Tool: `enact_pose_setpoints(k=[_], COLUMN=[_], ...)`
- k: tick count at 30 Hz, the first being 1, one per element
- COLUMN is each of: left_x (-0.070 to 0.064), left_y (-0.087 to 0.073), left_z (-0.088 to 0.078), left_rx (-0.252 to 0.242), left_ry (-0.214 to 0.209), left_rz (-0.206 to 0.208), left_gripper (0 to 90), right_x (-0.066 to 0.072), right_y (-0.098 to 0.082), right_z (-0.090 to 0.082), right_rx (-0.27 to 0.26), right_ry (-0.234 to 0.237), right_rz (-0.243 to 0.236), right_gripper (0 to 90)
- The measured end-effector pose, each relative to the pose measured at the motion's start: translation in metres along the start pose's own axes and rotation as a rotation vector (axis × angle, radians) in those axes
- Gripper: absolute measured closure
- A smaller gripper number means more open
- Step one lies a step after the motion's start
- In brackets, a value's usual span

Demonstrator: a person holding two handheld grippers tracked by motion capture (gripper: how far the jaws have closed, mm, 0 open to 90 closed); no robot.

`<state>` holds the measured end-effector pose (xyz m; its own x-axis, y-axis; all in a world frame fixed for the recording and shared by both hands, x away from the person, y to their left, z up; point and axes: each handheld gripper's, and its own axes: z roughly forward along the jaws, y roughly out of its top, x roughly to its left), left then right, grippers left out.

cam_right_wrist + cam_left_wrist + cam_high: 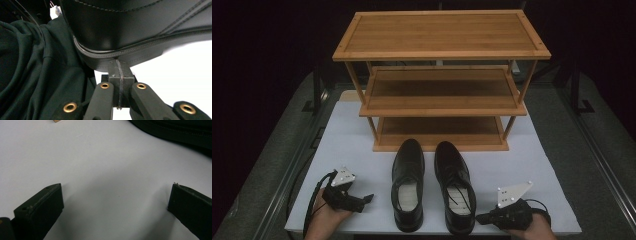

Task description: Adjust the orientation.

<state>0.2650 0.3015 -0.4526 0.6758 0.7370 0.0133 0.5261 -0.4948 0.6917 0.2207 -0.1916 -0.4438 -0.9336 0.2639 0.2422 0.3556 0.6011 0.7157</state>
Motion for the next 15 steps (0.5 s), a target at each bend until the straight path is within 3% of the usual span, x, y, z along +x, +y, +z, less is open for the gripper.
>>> enact_pose_setpoints(k=[15], left_x=[0.0], left_y=[0.0], left_z=[0.0], left_rx=[0.0], left_ry=[0.0], left_rz=[0.0], left_gripper=[0.0], right_x=[0.0026], right_y=[0.0069], right_z=[0.0069], right_rx=[-0.014], right_ry=[0.018], right_rz=[-0.025], right_gripper=[90.0])
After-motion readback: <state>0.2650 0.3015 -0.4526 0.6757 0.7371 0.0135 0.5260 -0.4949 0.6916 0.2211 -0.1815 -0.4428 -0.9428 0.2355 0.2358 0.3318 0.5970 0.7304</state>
